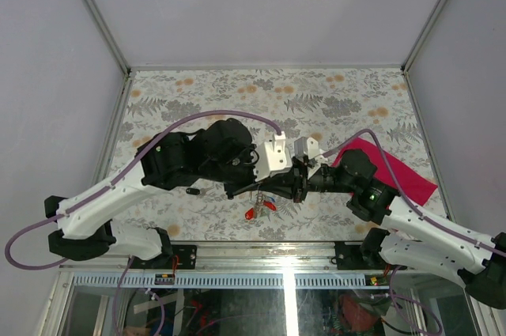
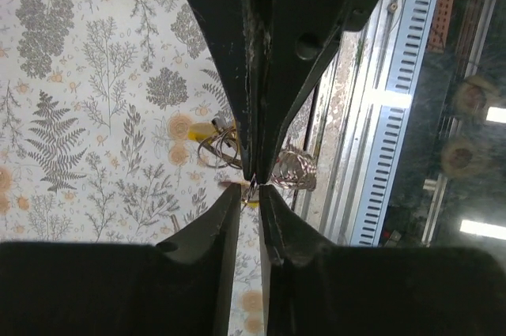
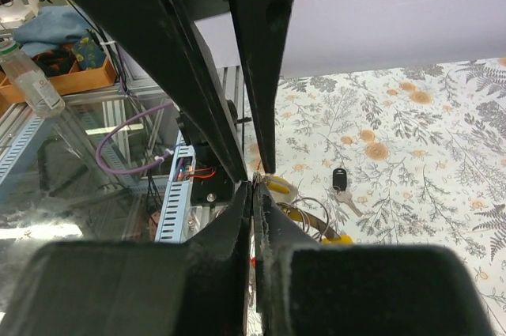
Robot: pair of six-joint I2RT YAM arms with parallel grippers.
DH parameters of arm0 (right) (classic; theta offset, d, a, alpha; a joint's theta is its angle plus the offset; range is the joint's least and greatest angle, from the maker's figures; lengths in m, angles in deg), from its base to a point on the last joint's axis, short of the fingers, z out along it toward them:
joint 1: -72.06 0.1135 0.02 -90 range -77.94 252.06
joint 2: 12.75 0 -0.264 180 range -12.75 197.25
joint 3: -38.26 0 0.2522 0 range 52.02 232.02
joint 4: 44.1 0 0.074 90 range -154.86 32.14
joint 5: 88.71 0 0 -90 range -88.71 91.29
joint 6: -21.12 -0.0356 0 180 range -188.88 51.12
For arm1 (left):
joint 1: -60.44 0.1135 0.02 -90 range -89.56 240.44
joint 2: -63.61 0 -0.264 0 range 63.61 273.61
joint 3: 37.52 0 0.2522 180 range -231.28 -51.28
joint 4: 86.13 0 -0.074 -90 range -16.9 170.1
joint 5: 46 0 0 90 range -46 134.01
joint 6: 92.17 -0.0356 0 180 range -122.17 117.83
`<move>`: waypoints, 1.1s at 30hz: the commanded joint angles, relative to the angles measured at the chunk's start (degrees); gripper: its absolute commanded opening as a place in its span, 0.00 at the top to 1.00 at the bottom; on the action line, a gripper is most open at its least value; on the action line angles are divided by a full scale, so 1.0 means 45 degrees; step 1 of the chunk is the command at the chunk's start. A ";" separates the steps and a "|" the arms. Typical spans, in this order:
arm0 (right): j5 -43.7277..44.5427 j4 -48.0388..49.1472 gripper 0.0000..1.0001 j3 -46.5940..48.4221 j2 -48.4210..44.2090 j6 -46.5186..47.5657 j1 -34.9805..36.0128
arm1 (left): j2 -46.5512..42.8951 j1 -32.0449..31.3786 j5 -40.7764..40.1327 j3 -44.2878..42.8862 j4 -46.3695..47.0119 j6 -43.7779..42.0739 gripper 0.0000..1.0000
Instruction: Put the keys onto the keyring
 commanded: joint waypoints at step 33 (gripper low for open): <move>-0.1809 0.0211 1.00 0.1557 -0.1746 -0.0965 0.0064 | -0.4292 -0.0129 0.3164 0.3941 0.6741 0.0273 0.64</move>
